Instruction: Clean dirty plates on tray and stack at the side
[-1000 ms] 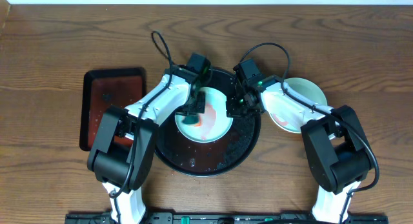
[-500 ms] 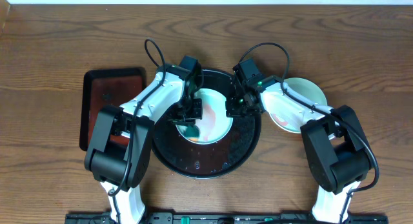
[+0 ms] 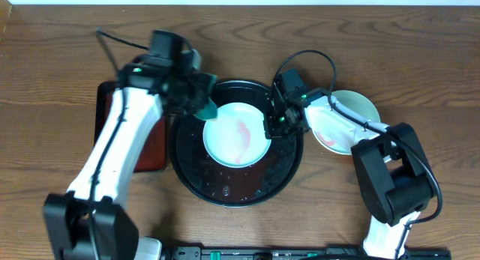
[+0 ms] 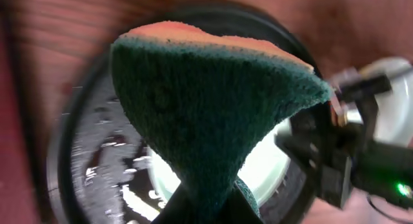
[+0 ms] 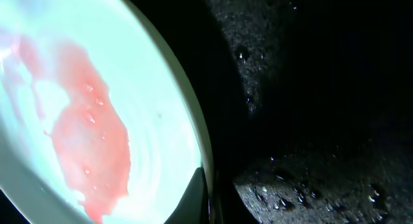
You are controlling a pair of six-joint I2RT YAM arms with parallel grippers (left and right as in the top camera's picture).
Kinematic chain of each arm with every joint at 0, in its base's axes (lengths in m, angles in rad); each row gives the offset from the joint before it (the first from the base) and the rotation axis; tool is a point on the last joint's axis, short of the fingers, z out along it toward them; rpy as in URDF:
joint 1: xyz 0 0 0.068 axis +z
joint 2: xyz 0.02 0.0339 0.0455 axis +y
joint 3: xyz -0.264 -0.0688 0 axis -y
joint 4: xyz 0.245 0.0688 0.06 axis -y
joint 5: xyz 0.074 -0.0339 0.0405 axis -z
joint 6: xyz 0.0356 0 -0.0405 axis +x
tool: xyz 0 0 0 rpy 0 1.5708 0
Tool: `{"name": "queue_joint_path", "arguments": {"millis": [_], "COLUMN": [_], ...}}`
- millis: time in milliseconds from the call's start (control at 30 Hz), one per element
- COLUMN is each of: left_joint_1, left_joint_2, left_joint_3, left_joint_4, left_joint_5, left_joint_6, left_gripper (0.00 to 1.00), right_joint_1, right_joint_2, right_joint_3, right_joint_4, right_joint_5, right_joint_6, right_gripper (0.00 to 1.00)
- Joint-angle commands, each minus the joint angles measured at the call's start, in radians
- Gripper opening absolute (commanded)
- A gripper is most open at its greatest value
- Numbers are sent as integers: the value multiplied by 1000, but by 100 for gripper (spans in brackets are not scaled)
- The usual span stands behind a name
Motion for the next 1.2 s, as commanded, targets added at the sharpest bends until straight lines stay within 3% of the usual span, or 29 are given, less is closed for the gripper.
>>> {"name": "queue_joint_path", "arguments": {"millis": [0, 333, 700, 1167], "left_joint_1": [37, 50, 50, 50], "left_joint_2": [-5, -1, -1, -1], "left_joint_3": [8, -5, -5, -5], "left_joint_4": [-19, -37, -46, -52], "left_joint_5": [-68, -145, -146, -146], "left_joint_6": [13, 13, 13, 13], "left_gripper": [8, 8, 8, 8], "right_joint_1": [24, 206, 490, 605], "right_joint_2": [-134, -401, -434, -434], "right_joint_3": [-21, -21, -21, -21], "right_joint_4": [-45, -146, -181, -184], "right_joint_5": [117, 729, 1337, 1785], "right_joint_6": [-37, -39, -35, -35], "right_gripper": [1, 1, 1, 1]}}
